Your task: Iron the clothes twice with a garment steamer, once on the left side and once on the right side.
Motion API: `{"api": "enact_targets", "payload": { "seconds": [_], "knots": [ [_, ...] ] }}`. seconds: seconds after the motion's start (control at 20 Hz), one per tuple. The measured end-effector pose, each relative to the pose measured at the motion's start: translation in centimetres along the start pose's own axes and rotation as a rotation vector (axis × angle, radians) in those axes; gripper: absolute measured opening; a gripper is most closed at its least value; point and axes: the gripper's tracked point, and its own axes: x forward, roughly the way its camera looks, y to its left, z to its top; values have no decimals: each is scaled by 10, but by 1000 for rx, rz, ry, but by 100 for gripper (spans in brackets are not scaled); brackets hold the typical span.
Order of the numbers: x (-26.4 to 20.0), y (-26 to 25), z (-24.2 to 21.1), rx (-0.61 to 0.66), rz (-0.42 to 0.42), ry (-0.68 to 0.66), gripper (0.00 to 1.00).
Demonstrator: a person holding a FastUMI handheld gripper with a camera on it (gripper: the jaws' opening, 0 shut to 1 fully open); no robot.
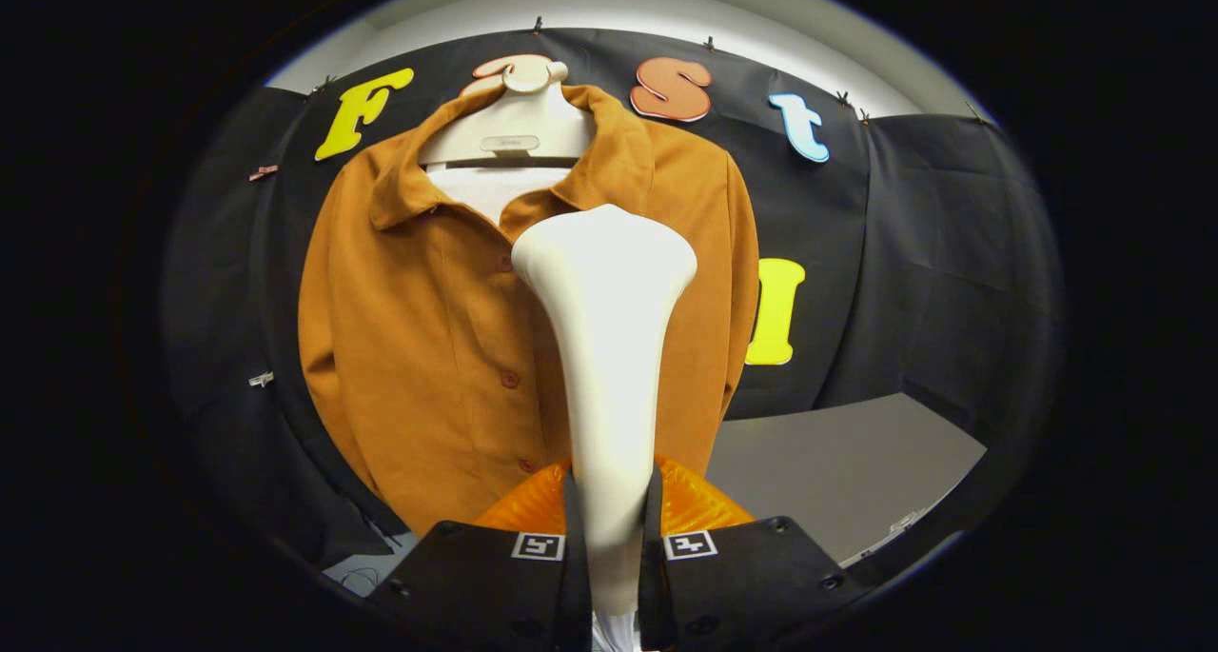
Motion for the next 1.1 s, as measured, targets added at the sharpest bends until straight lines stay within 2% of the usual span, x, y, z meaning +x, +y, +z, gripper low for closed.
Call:
{"api": "enact_targets", "payload": {
  "seconds": [0.25,0.55,1.1],
  "knots": [
    [21,5,-17,-30,-1,11,23],
    [23,4,-34,-35,1,13,23],
    [24,4,-108,-37,6,84,23]
  ]
}}
